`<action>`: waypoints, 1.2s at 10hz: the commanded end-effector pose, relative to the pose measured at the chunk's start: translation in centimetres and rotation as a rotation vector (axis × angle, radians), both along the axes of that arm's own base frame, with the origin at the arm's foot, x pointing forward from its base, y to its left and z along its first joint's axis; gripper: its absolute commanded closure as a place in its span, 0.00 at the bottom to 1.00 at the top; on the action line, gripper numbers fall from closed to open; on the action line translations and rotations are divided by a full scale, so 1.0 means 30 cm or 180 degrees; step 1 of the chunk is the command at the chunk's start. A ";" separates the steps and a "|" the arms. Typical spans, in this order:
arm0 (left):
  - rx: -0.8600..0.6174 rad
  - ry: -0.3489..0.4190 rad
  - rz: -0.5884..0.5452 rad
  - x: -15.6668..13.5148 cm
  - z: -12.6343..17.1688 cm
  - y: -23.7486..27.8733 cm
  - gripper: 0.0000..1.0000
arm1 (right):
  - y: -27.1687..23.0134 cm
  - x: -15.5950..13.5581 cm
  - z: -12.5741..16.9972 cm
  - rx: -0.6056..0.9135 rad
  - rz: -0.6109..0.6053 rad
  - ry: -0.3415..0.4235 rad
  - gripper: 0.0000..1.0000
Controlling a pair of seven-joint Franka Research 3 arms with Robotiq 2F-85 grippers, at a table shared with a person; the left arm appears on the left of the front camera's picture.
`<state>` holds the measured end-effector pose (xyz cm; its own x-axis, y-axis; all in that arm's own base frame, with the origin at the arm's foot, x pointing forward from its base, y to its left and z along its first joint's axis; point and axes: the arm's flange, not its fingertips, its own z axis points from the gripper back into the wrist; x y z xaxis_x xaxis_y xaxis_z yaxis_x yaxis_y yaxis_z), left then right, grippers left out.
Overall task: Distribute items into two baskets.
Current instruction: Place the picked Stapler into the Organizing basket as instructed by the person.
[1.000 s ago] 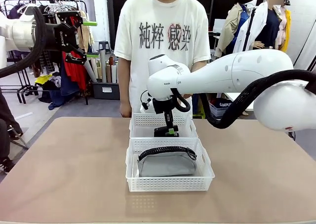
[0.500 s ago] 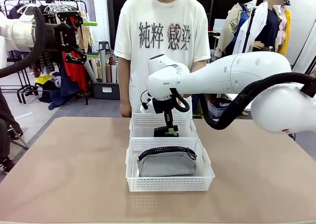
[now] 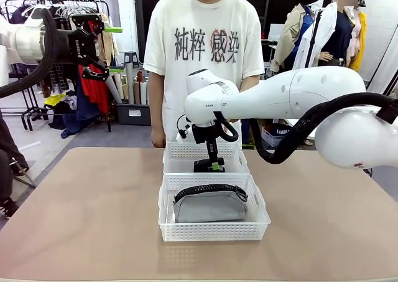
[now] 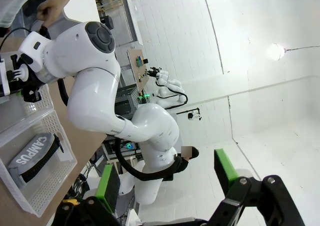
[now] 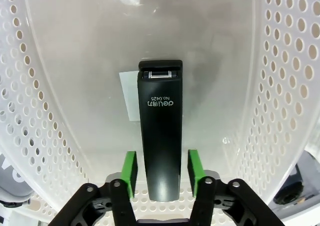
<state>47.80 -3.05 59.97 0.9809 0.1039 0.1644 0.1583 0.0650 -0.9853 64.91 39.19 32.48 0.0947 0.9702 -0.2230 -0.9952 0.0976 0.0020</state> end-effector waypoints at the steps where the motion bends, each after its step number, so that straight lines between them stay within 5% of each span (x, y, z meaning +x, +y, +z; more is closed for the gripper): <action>1: 0.0002 -0.0015 0.0021 -0.003 0.007 0.002 0.00 | 0.025 0.029 0.039 0.0104 0.0080 0.0095 0.00; 11: 0.0002 -0.0015 0.0021 -0.003 0.007 0.002 0.00 | 0.022 0.030 0.246 0.0578 -0.0045 0.0100 0.00; 12: 0.0002 -0.0015 0.0021 -0.003 0.007 0.002 0.00 | 0.021 0.007 0.180 0.0364 -0.0064 0.0011 0.00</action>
<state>47.80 -3.05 59.97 0.9809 0.1040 0.1644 0.1583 0.0650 -0.9853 65.26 39.75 38.81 0.1213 0.9891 -0.0840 -0.9921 0.1235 0.0216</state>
